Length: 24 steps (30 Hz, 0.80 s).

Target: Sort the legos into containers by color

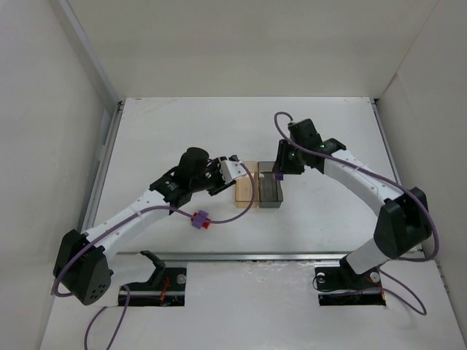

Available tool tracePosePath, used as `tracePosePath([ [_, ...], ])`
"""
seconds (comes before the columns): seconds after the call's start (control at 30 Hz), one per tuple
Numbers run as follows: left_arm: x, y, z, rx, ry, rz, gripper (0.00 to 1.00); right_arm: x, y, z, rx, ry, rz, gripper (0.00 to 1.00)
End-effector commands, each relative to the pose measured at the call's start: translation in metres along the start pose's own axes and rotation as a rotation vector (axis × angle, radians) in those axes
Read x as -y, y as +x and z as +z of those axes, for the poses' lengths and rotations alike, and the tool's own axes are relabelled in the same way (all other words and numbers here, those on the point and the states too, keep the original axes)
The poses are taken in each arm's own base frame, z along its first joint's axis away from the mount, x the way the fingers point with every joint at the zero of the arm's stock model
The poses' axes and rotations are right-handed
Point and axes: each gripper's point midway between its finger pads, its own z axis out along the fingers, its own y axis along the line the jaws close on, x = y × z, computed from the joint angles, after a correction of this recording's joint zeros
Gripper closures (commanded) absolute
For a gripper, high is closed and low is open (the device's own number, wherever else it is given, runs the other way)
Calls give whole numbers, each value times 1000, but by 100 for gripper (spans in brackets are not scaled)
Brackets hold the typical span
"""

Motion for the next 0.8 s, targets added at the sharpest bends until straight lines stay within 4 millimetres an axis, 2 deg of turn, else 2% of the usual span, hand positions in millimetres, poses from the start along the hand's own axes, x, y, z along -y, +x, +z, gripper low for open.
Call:
tracePosePath([
  [0.0, -8, -21, 3, 53, -22, -13, 100, 16, 3, 18, 5, 91, -33, 97],
  [0.03, -7, -19, 5, 46, -18, -26, 100, 21, 9, 28, -26, 108, -47, 97],
  [0.1, -9, -28, 8, 72, -24, -24, 100, 21, 11, 38, -46, 105, -57, 92],
  [0.13, -8, -26, 11, 64, -19, -26, 100, 17, 11, 44, -61, 106, -78, 89],
  [0.17, -12, -32, 10, 82, -30, -21, 100, 18, 11, 47, -73, 112, -89, 85],
  [0.3, -8, -25, 20, 65, -7, -27, 100, 19, 14, 50, -92, 128, -120, 66],
  [0.43, -10, -29, 32, 64, 16, -30, 100, 12, 6, 51, -88, 114, -129, 44],
  [0.47, -15, -35, 34, 83, 5, -24, 100, 10, 2, 50, -79, 109, -139, 41],
  [0.5, -13, -32, 37, 73, 11, -27, 100, 9, -1, 50, -81, 109, -149, 41],
  [0.63, -18, -41, 48, 90, 28, -34, 100, -2, -14, 44, -55, 83, -150, 37],
  [0.77, -9, -26, 68, 58, 72, -62, 100, -2, -11, 48, -78, 79, -158, 37],
])
